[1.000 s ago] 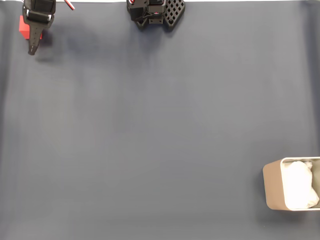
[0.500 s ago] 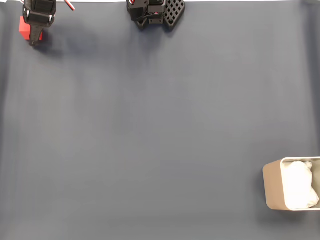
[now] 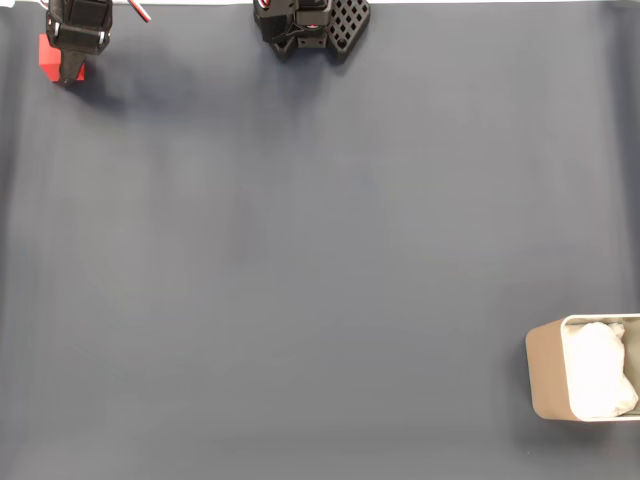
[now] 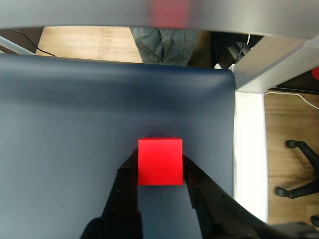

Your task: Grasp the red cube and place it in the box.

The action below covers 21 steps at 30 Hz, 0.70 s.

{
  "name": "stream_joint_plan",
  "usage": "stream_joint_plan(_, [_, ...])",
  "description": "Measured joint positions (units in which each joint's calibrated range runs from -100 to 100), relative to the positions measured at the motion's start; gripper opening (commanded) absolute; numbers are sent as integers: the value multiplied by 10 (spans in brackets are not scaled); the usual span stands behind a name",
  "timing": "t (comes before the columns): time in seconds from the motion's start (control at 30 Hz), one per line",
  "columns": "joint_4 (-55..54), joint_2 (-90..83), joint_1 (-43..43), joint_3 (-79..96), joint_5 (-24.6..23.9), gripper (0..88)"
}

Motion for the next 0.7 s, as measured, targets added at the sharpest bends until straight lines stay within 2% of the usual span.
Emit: stream_joint_plan(0.7, [1,-5,-20,-4,6,113])
